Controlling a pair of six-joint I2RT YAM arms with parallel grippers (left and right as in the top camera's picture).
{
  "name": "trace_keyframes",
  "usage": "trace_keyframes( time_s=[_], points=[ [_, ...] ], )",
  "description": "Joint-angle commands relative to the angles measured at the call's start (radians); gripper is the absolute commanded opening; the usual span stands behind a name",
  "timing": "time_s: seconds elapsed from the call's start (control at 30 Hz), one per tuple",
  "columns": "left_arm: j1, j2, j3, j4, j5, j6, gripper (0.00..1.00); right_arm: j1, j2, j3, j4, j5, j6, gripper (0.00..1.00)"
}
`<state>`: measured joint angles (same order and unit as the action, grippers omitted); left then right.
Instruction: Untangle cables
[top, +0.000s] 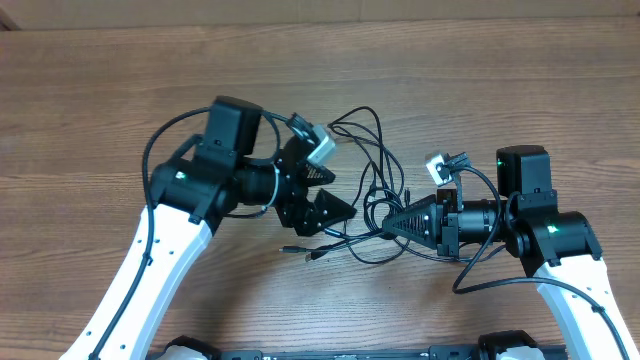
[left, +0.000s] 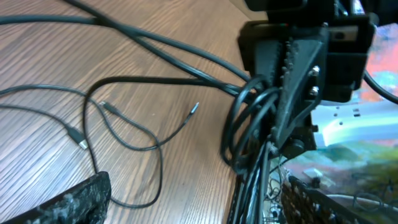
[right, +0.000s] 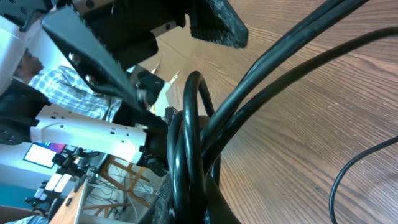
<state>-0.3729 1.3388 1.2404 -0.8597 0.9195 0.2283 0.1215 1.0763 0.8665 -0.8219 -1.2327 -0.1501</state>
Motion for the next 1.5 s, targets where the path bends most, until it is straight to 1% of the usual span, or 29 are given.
trace_keyframes(
  time_s=[0.0, 0.2, 0.43, 0.53, 0.7, 0.8, 0.87, 0.9, 1.07, 1.2, 1.27, 1.37, 1.43, 1.47],
  points=[
    [-0.047, -0.019, 0.011, 0.013, -0.003, 0.03, 0.86, 0.004, -0.009, -0.003, 0.01, -0.057, -0.007, 0.04],
    [-0.093, -0.019, 0.011, 0.042, -0.005, 0.026, 0.84, 0.004, -0.009, -0.003, 0.011, -0.091, -0.004, 0.04],
    [-0.099, -0.019, 0.011, 0.046, -0.01, 0.018, 0.81, 0.004, -0.009, -0.003, 0.011, -0.128, -0.005, 0.04],
    [-0.099, -0.019, 0.011, 0.052, -0.01, -0.008, 0.8, 0.004, -0.009, -0.003, 0.039, -0.189, -0.005, 0.04],
    [-0.099, -0.019, 0.011, 0.064, -0.011, -0.034, 0.74, 0.004, -0.009, -0.003, 0.053, -0.206, -0.005, 0.04],
    [-0.099, -0.019, 0.011, 0.068, -0.01, -0.036, 0.65, 0.004, -0.009, -0.003, 0.054, -0.214, -0.004, 0.04],
    [-0.099, -0.019, 0.011, 0.071, -0.01, -0.056, 0.64, 0.004, -0.009, -0.003, 0.054, -0.214, -0.004, 0.04],
    [-0.099, -0.019, 0.011, 0.073, -0.01, -0.069, 0.61, 0.004, -0.009, -0.003, 0.054, -0.214, -0.004, 0.04],
    [-0.1, -0.018, 0.011, 0.087, -0.01, -0.082, 0.6, 0.004, -0.009, -0.003, 0.054, -0.214, -0.004, 0.04],
    [-0.101, -0.018, 0.011, 0.098, -0.01, -0.126, 0.59, 0.004, -0.009, -0.003, 0.054, -0.213, -0.004, 0.04],
    [-0.111, -0.016, 0.011, 0.1, -0.011, -0.137, 0.56, 0.004, -0.009, -0.003, 0.054, -0.213, -0.004, 0.04],
    [-0.13, -0.006, 0.011, 0.103, -0.011, -0.14, 0.56, 0.004, -0.009, -0.003, 0.055, -0.213, -0.004, 0.04],
    [-0.154, 0.015, 0.011, 0.105, -0.012, -0.14, 0.51, 0.004, -0.009, -0.003, 0.054, -0.213, -0.004, 0.04],
    [-0.165, 0.033, 0.011, 0.106, -0.022, -0.14, 0.47, 0.004, -0.009, -0.003, 0.054, -0.213, -0.004, 0.04]
  ],
)
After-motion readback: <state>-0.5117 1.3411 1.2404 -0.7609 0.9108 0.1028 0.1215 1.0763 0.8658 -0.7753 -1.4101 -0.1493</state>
